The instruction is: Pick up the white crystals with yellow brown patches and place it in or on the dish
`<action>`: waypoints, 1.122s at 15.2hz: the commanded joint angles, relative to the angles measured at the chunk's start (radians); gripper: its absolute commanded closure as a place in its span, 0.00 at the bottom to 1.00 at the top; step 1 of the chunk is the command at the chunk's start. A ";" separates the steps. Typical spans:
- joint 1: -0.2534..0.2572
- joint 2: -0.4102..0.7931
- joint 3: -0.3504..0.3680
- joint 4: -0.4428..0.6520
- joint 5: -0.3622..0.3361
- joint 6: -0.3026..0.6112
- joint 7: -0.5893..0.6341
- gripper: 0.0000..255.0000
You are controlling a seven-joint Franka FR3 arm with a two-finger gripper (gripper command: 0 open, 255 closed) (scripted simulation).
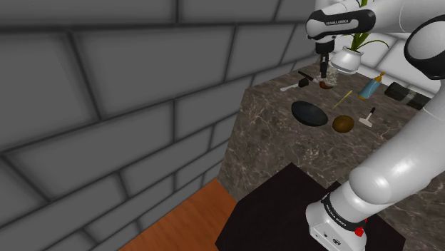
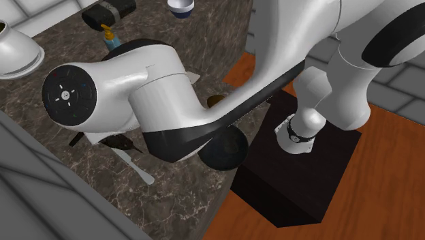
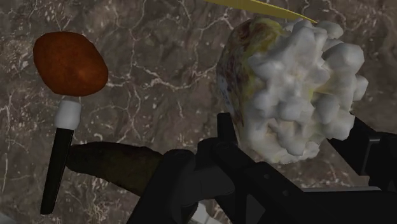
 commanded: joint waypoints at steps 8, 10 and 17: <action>0.087 -0.246 0.086 -0.250 -0.011 -0.076 0.163 1.00; 0.105 -0.297 0.111 -0.297 -0.003 -0.098 0.200 1.00; 0.162 -0.433 0.197 -0.413 0.046 -0.174 0.313 1.00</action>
